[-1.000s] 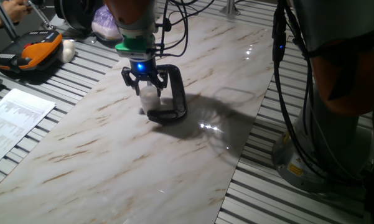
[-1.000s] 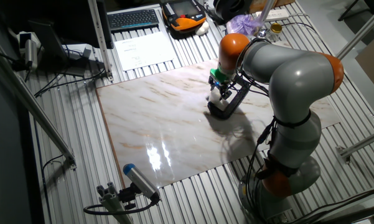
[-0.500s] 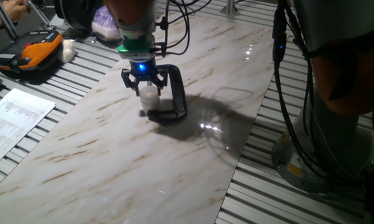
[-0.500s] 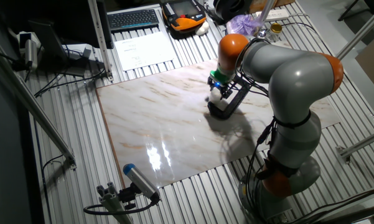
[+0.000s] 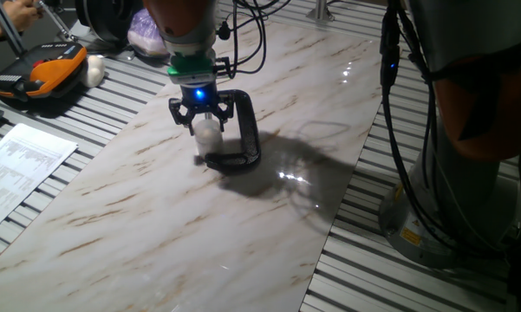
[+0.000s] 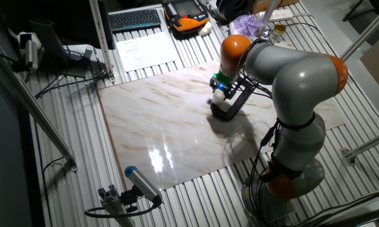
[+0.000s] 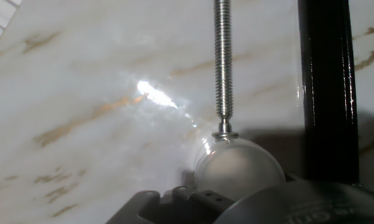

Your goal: Unscrew the lid from the jar

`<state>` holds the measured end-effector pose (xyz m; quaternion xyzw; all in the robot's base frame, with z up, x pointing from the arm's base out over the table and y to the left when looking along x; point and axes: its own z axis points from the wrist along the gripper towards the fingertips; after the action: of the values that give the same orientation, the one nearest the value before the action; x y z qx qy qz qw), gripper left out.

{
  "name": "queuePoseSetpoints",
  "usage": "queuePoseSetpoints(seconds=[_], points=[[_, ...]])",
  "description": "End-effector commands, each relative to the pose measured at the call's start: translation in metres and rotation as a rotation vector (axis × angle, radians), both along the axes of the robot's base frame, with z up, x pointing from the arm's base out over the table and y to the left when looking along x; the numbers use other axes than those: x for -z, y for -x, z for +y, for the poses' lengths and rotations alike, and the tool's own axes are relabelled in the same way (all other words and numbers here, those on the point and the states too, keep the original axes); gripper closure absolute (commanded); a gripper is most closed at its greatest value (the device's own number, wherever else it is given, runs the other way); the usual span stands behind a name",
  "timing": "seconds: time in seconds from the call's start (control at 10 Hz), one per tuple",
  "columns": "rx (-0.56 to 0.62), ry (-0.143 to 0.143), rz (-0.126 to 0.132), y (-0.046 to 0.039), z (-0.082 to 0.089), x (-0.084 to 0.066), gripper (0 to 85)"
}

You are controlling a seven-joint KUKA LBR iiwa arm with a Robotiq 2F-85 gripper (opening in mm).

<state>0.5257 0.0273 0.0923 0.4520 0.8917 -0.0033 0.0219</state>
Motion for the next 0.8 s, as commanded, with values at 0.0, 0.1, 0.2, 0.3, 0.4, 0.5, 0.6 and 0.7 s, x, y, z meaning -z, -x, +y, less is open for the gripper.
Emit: queuePoseSetpoints(seconds=[0.0,0.1,0.2,0.3,0.4,0.5,0.6,0.7], points=[[-0.023,-0.001,-0.001,-0.0002,0.0002,-0.0008,34.0],[-0.045,0.000,-0.002,-0.0002,0.0003,-0.0013,34.0],[-0.060,0.002,-0.003,-0.0002,0.0003,-0.0016,34.0],[-0.069,0.000,-0.004,0.0000,0.0002,-0.0015,34.0],[-0.088,0.005,-0.004,-0.0001,0.0001,-0.0016,34.0],[-0.108,0.008,-0.004,-0.0001,0.0002,-0.0015,34.0],[-0.129,0.009,-0.005,-0.0002,0.0001,-0.0015,34.0],[-0.158,0.012,-0.006,-0.0001,0.0001,-0.0016,34.0]])
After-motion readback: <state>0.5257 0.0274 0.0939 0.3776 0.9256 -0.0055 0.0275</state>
